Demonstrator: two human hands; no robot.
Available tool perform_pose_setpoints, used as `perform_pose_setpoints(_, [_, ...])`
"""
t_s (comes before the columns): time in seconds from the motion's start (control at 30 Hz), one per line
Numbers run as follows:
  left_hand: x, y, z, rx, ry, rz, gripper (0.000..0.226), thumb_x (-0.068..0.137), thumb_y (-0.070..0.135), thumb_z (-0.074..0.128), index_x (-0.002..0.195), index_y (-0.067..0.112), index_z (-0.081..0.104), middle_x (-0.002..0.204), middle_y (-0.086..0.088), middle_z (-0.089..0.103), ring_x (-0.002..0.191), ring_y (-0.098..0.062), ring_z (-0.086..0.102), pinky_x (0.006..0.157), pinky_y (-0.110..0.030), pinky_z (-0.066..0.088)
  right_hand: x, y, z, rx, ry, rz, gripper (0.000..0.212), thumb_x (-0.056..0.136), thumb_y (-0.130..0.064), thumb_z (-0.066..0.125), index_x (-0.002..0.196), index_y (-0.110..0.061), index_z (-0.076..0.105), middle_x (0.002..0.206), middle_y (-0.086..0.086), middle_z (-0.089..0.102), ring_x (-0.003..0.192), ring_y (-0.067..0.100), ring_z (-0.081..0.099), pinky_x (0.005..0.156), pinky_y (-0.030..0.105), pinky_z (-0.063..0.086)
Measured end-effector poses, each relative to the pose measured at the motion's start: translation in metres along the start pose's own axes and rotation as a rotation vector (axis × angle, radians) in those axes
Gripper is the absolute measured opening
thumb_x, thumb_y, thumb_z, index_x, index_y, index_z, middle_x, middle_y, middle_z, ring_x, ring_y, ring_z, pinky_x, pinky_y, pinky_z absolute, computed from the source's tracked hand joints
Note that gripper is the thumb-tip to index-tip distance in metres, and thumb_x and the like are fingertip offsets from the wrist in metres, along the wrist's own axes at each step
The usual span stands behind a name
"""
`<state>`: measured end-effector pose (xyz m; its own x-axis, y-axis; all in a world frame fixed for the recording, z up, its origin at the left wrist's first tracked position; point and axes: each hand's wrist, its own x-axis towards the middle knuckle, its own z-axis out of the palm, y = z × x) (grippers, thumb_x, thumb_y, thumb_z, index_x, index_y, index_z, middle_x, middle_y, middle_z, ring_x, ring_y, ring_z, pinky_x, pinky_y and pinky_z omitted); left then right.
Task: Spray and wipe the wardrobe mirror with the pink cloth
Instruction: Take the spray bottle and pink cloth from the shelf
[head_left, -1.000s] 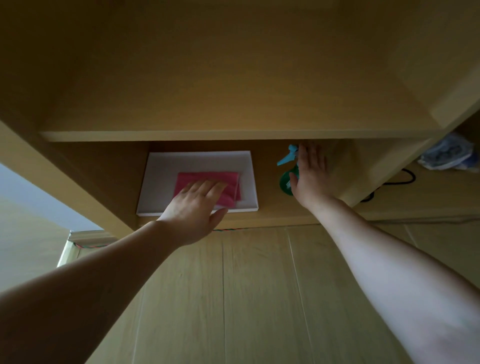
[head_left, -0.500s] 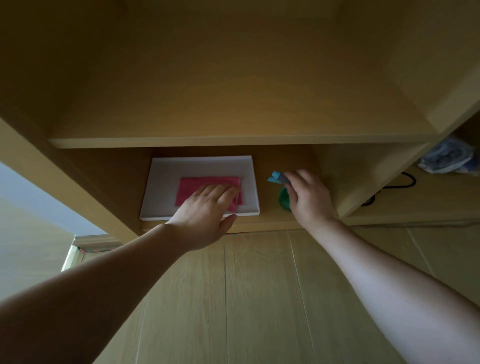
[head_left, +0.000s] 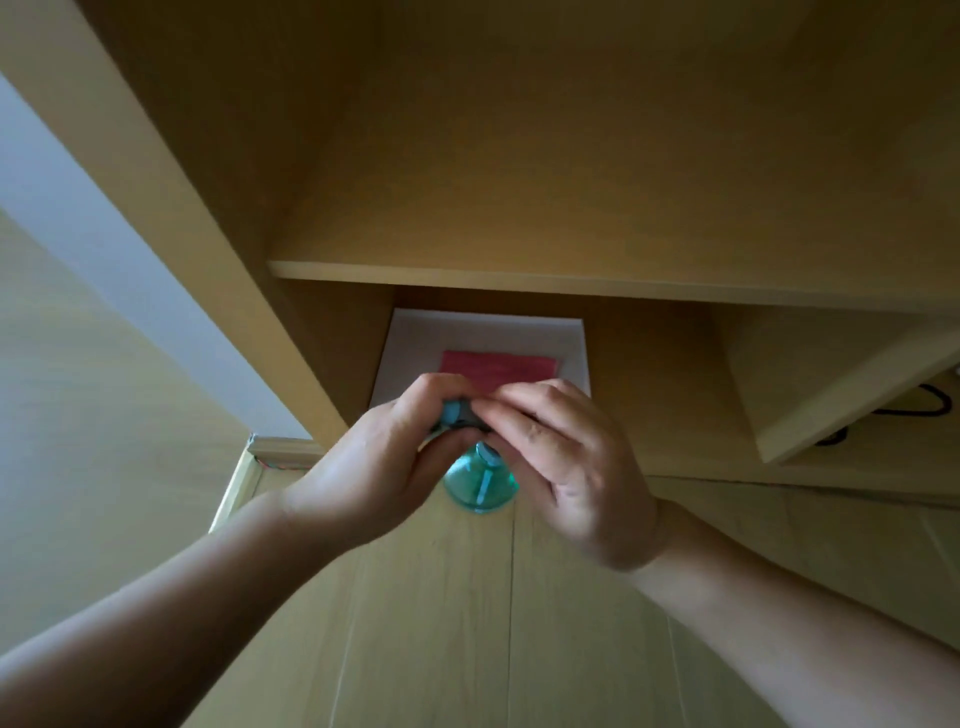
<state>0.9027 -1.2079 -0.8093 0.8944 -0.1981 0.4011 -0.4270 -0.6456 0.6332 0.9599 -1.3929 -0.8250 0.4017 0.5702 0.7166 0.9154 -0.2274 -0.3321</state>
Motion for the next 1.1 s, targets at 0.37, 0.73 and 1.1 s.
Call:
perform_pose_setpoints(0.37, [-0.038, -0.025, -0.023, 0.038, 0.088, -0.183, 0.025, 0.090, 0.037, 0.051, 0.110, 0.025, 0.043, 0.091, 0.025, 0.052, 0.073, 0.006, 0.055, 0.060, -0.006, 0.040, -0.024, 0.039, 0.043, 0.054, -0.035, 0.222, 0.034, 0.099, -0.022, 0.045, 0.111, 0.001, 0.066, 0.105, 0.014, 0.063, 0.099, 0.026, 0.061, 0.085, 0.037, 0.051])
perform_pose_setpoints(0.73, [-0.046, -0.047, -0.032, 0.027, 0.072, -0.339, 0.030, 0.082, 0.015, 0.073, 0.100, 0.027, 0.053, 0.088, 0.027, 0.056, 0.084, 0.011, 0.058, 0.065, -0.004, 0.044, -0.041, 0.100, 0.102, -0.297, -0.703, 0.593, 0.046, 0.099, -0.034, 0.048, 0.141, -0.017, 0.047, 0.151, 0.008, 0.039, 0.132, 0.033, 0.044, 0.108, 0.042, 0.038])
perform_pose_setpoints(1.1, [-0.048, -0.061, -0.039, -0.008, 0.112, -0.335, 0.023, 0.081, 0.019, 0.074, 0.100, 0.020, 0.060, 0.088, 0.020, 0.062, 0.080, 0.003, 0.060, 0.065, -0.005, 0.044, -0.024, 0.150, 0.151, -0.381, -0.998, 0.855, 0.053, 0.104, -0.042, 0.026, 0.154, -0.029, 0.013, 0.163, 0.005, 0.008, 0.148, 0.034, 0.011, 0.115, 0.050, 0.026])
